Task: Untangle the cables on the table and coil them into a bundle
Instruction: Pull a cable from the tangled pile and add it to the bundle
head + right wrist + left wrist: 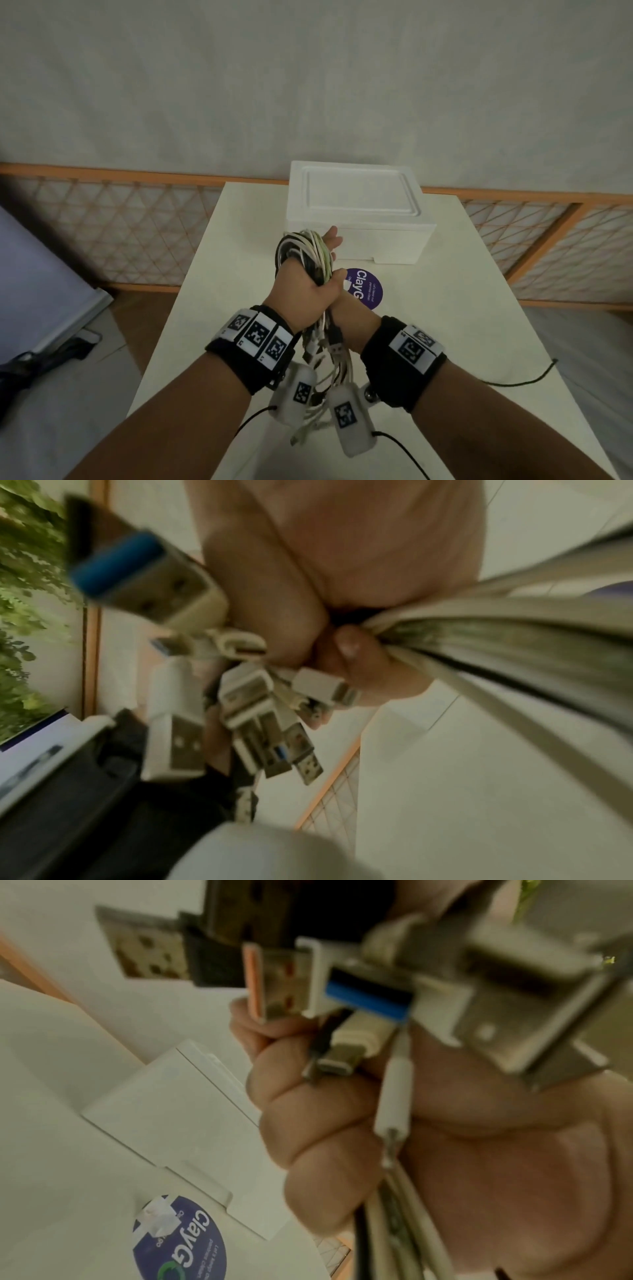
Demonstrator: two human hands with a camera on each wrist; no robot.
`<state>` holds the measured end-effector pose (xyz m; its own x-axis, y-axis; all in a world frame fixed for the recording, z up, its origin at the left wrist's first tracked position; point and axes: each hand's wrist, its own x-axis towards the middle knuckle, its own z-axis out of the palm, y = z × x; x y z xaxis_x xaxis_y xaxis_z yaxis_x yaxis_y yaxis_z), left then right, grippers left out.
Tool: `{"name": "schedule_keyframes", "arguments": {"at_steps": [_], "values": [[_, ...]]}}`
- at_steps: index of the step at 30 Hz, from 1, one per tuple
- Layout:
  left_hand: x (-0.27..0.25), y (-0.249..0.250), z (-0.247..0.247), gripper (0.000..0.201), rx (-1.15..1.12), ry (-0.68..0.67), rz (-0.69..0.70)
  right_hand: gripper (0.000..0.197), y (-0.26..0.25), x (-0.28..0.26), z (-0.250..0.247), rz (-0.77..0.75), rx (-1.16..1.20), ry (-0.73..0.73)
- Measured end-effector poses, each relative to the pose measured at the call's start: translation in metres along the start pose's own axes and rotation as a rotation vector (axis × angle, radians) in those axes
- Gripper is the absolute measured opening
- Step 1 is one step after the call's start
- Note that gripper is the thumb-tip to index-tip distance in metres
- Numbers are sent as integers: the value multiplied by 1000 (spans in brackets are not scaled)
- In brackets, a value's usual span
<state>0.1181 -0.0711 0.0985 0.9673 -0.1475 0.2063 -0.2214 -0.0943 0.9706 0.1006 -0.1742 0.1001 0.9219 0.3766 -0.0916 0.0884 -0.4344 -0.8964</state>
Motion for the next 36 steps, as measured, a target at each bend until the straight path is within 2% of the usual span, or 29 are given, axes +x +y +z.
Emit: {"name": "schedule_keyframes", "arguments": {"at_steps": [4, 7, 8, 10, 12, 15, 17, 19, 22, 24, 27, 29, 32, 36], "values": [[0, 0, -1, 52, 38, -27, -29, 41, 7, -2, 1, -58, 10, -78], [-1, -1, -3, 46, 56, -28, -59, 35, -1, -2, -3, 54, -127, -45], [-1, -2, -5, 46, 63, -26, -74, 35, -1, 0, -4, 79, -171, -89], [-3, -6, -8, 38, 81, -19, -84, 36, -5, -1, -4, 170, -448, -242], [-4, -10, -11, 38, 108, -17, -85, 35, -6, 0, -2, 164, -757, -322], [-4, -11, -10, 26, 149, -53, -66, 34, -6, 1, -2, 95, -918, -356], [-4, -15, -10, 36, 183, -70, -57, 33, -2, 1, -2, 1, -1025, -370], [-1, -22, -12, 50, 259, -90, -50, 31, -1, -1, -3, -30, -1089, -384], [-1, -30, -14, 35, 319, -94, -70, 27, 1, -6, -1, -23, -1076, -353], [-1, -32, -17, 32, 378, -88, -95, 27, 4, -7, 0, -3, -1105, -342], [0, -37, -26, 14, 493, -95, -149, 22, 6, -11, -2, 103, -1042, -219], [-1, -40, -32, 17, 507, -87, -196, 23, 6, -15, -5, 108, -1021, -154], [-1, -41, -34, 22, 464, -88, -220, 34, 5, -19, -13, 26, -1050, -103], [-4, -28, -30, 16, 330, -21, -233, 37, 1, -21, -20, -120, -1070, -36]]}}
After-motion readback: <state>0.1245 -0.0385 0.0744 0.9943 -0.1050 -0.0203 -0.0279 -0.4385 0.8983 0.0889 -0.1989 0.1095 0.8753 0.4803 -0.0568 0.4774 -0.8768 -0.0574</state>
